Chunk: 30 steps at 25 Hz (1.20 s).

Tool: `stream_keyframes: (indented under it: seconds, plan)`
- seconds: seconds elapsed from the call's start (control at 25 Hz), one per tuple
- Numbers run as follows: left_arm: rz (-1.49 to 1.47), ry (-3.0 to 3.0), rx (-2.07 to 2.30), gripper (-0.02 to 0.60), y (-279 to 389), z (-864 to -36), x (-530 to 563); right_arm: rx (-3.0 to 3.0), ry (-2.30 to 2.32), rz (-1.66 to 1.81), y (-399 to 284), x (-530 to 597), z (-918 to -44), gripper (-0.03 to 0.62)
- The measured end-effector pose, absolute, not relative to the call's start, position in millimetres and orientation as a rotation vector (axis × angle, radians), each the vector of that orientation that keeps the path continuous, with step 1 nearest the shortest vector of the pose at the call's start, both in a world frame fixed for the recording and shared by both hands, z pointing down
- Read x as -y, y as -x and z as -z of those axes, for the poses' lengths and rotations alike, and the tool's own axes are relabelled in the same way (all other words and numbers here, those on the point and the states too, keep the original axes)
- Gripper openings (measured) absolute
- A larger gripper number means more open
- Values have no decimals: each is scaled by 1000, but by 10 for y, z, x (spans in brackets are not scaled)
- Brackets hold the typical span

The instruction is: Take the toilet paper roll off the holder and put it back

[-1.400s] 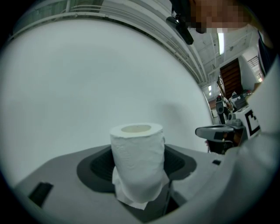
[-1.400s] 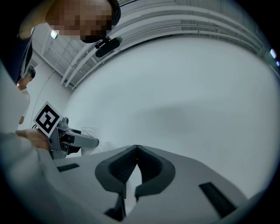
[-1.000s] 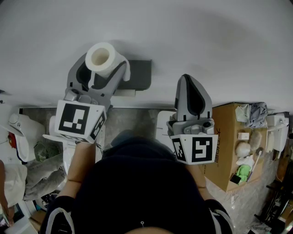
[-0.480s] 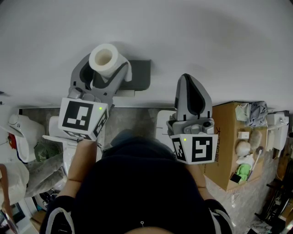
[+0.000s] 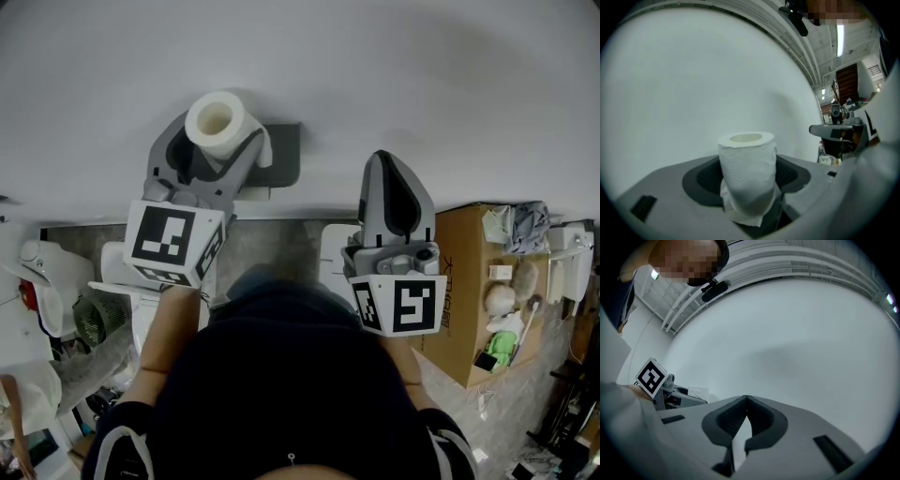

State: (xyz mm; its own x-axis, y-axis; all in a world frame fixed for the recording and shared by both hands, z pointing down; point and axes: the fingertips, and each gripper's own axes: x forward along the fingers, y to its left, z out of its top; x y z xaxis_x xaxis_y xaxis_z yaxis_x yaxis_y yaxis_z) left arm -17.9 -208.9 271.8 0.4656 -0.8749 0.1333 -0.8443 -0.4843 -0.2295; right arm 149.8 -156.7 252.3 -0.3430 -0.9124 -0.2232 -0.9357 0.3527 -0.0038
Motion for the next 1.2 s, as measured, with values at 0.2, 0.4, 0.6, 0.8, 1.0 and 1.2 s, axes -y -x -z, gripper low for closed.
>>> stream_keyframes:
  seconds: [0.2,0.4,0.6,0.8,1.0,1.2]
  plan:
    - [397,2550,-1529,311,154,-2748,2107,-2417,1684,-181,-1537,1554,-2536,15]
    - [421,2548,-1541,311,149,-2782,2123,-2414,1687,-178,-1566,1553,-2549,16]
    - [439,2543,-1551,311,155,-2788,2123,-2415,1685,-179,-1569,1537,-2540,15]
    - [461,2536,-1555,311,147,-2800,2117,-2415,1687,-180,-1576,1522,-2532,15]
    - [480,2529,-1553,311,140,-2811,2126,-2417,1684,-180,-1564,1524,-2530,16]
    - [489,2534,-1550,313,129,-2816,2127,-2421,1685,-180,-1555,1521,-2533,16]
